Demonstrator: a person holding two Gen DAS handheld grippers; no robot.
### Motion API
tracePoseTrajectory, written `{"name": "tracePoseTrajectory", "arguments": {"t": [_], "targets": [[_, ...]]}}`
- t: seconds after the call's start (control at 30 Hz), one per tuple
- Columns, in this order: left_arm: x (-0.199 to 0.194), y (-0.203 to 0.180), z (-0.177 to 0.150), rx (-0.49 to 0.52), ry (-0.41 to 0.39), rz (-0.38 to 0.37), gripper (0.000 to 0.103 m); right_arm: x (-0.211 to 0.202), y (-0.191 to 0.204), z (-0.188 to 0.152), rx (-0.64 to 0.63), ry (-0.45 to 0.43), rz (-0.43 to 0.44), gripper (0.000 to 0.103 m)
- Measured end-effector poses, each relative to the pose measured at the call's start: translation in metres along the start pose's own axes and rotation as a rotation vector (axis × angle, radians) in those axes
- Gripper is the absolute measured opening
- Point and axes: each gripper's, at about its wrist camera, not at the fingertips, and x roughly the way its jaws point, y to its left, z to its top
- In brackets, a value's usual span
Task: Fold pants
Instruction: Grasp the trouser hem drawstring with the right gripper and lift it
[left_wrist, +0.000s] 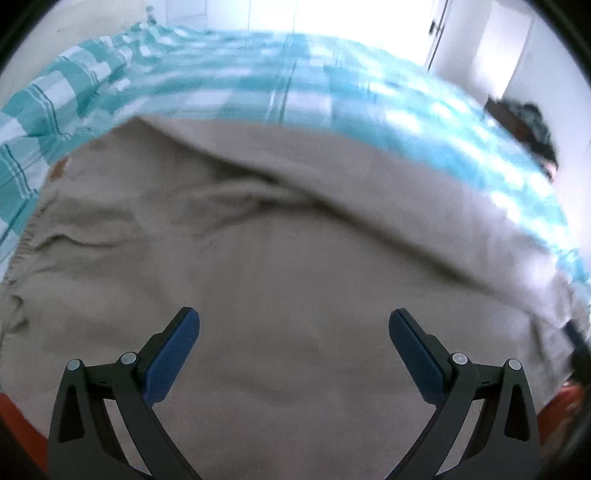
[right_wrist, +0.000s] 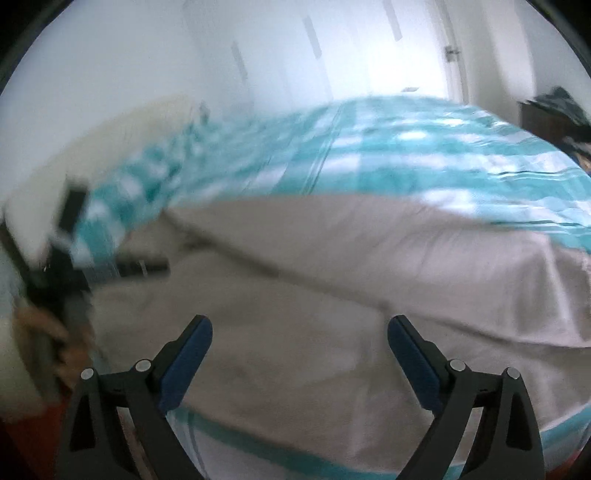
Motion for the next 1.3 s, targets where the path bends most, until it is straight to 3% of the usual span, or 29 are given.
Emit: {"name": "tracePoseTrajectory", "arguments": {"t": [0.07, 0.17, 0.23, 0.37, 0.47, 0.57, 0.67, 0.77, 0.8, 0.83, 0.87, 0.93, 0.97, 1.03, 1.17, 1.3], "targets": [[0.021, 0.006, -0.015, 0.015, 0.068, 0.026, 0.103, -0.001, -0.023, 0.000, 0.069, 0.014, -0.024, 0.095], [0.021, 0.015, -0.027, 0.007, 0.018, -0.010, 0.102, 0.000, -0.075, -0.013, 0.277, 0.083, -0.096, 0.089], [0.022, 0.015, -0.027, 0.016, 0.028, -0.009, 0.102, -0.011, -0.098, -0.016, 0.380, 0.047, -0.097, 0.084], [0.025, 0.014, -0.027, 0.018, 0.023, -0.020, 0.103, -0.034, -0.117, -0.018, 0.513, -0.026, -0.072, 0.089], [0.025, 0.015, -0.030, 0.020, 0.007, -0.023, 0.103, -0.028, -0.134, -0.019, 0.661, -0.022, 0.021, 0.096], [0.021, 0.013, -0.030, 0.023, 0.009, -0.028, 0.102, -0.010, -0.156, -0.014, 0.804, 0.075, -0.002, 0.095], [0.019, 0.015, -0.031, 0.027, 0.004, -0.033, 0.102, -0.013, -0.181, -0.012, 0.988, 0.035, -0.034, 0.095], [0.019, 0.015, -0.031, 0.028, 0.004, -0.033, 0.102, -0.012, -0.197, -0.010, 1.064, -0.011, -0.085, 0.094], [0.020, 0.015, -0.031, 0.029, 0.008, -0.033, 0.102, -0.012, -0.201, -0.009, 1.062, -0.030, -0.097, 0.085], [0.020, 0.015, -0.030, 0.032, 0.017, -0.033, 0.102, -0.013, -0.202, -0.005, 1.017, -0.042, -0.122, 0.067], [0.019, 0.015, -0.030, 0.038, 0.026, -0.035, 0.102, -0.013, -0.202, -0.002, 0.969, -0.043, -0.141, 0.057], [0.017, 0.014, -0.025, 0.043, 0.074, -0.036, 0.102, -0.017, -0.203, 0.008, 0.866, -0.055, -0.162, 0.023], [0.014, 0.016, -0.022, 0.034, 0.094, -0.046, 0.102, -0.020, -0.206, 0.013, 0.851, -0.066, -0.160, 0.017], [-0.003, 0.024, -0.008, -0.019, 0.073, -0.143, 0.102, -0.031, -0.204, 0.023, 0.803, -0.096, -0.142, 0.008], [-0.028, 0.055, 0.044, -0.167, -0.037, -0.252, 0.102, -0.059, -0.187, 0.060, 0.663, -0.166, -0.067, 0.006], [-0.011, 0.093, 0.099, -0.349, -0.037, -0.353, 0.102, -0.094, -0.162, 0.091, 0.577, -0.248, 0.035, 0.006]]}}
